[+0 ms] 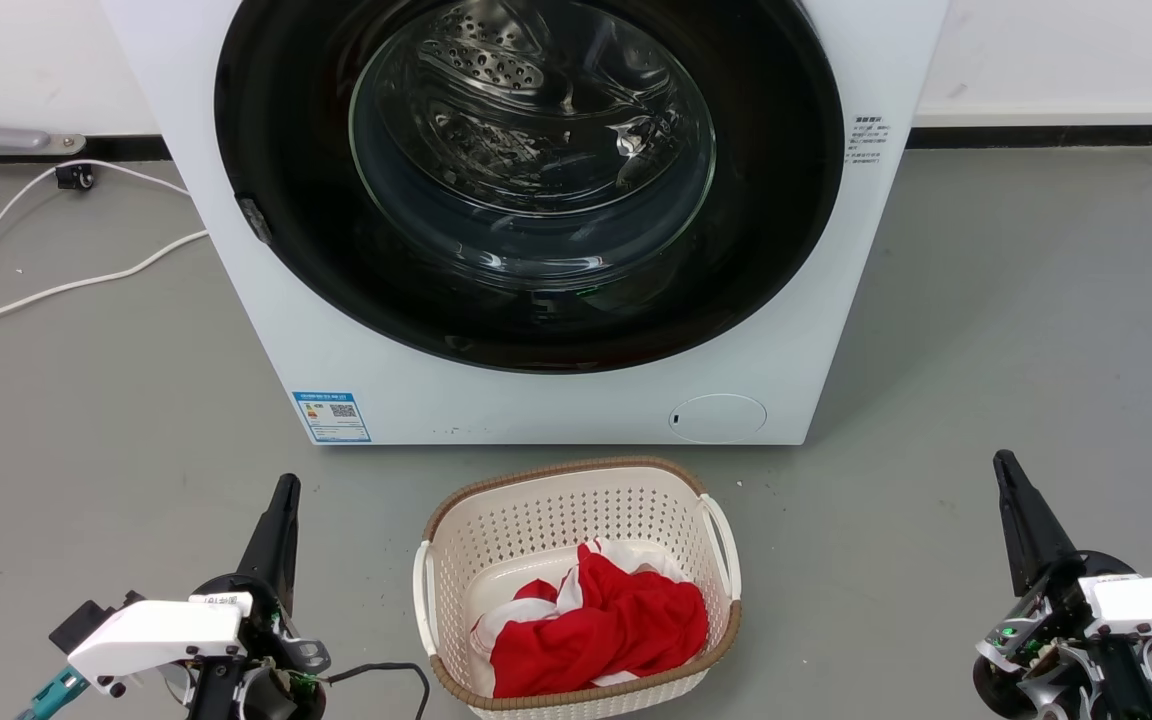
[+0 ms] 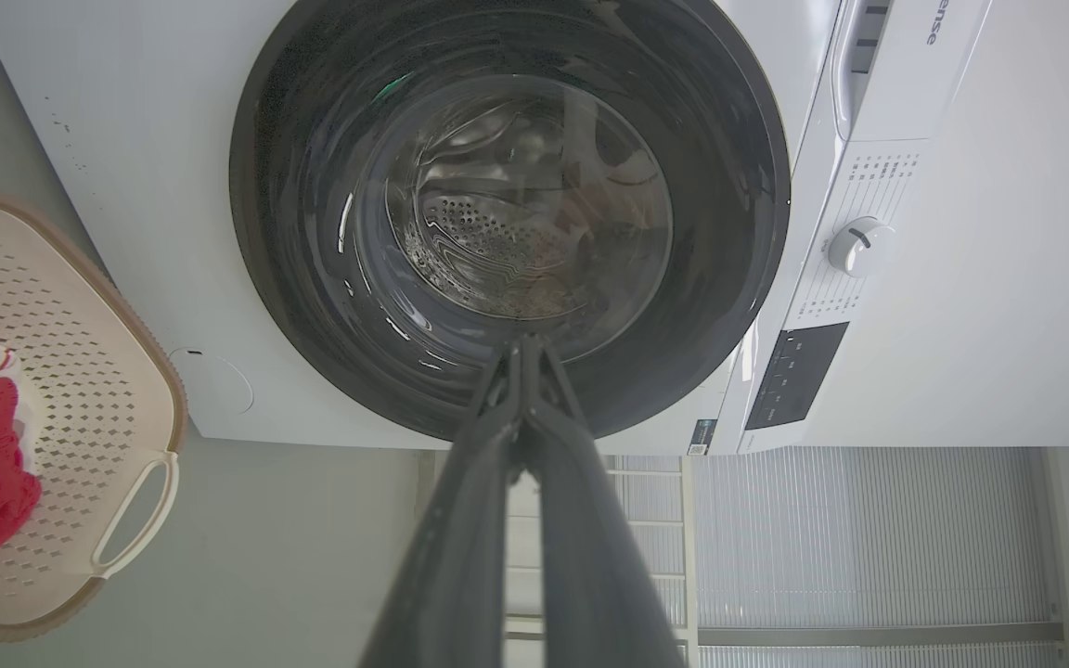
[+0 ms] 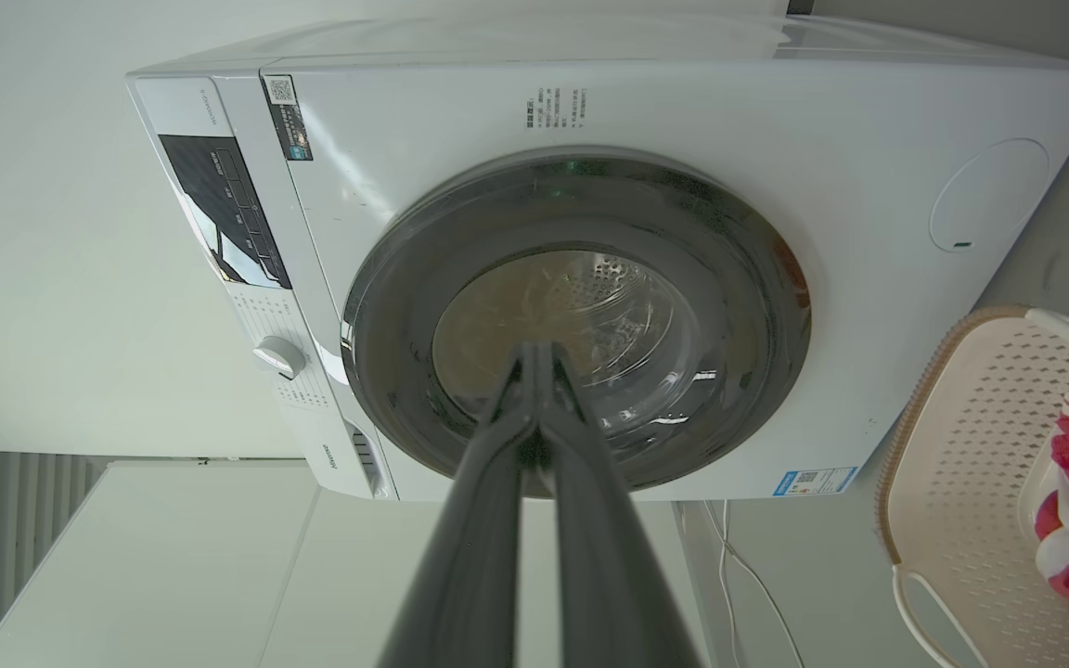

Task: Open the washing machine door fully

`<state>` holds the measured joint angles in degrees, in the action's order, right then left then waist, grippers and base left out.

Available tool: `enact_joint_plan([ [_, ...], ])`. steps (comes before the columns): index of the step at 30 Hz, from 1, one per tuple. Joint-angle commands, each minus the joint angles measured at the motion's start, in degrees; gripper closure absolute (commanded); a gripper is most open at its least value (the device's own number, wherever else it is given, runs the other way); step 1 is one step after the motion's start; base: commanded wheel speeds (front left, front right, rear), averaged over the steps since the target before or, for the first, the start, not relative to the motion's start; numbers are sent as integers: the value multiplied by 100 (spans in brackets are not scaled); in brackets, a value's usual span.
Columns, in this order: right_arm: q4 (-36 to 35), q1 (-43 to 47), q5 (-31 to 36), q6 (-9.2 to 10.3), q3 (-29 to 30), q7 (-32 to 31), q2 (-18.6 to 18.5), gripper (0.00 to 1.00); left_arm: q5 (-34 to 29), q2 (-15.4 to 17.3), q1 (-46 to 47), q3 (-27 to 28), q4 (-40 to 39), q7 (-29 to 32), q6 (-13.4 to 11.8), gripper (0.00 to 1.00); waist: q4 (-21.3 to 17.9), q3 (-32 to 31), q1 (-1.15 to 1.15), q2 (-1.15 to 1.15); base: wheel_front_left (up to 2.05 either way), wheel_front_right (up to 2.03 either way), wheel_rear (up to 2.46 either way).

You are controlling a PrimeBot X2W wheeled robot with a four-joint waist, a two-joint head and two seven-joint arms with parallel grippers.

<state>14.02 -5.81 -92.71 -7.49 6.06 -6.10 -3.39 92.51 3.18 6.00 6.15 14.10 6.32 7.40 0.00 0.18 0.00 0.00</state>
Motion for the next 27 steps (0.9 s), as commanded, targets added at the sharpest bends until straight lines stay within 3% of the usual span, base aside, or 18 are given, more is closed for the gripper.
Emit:
enact_joint_plan([
  [1, 9, -72, 27, 0, 9, -16, 21, 100, -10, -7, 41, 23, 5, 6, 16, 100, 0, 0, 0, 0, 0, 0, 0],
  [11, 9, -72, 37, 0, 16, -22, 27, 100, -18, -9, 41, 28, 5, 12, 16, 100, 0, 0, 0, 0, 0, 0, 0],
  [12, 7, 1, 1, 0, 9, -4, 6, 0, -1, -7, -1, 2, 8, 0, 0, 0, 0, 0, 0, 0, 0, 0, 0],
  [27, -195, 191, 289, 0, -104, 344, 16, 0, -272, -22, -21, -329, -149, -351, 0, 0, -16, -8, 0, 0, 0, 0, 0],
])
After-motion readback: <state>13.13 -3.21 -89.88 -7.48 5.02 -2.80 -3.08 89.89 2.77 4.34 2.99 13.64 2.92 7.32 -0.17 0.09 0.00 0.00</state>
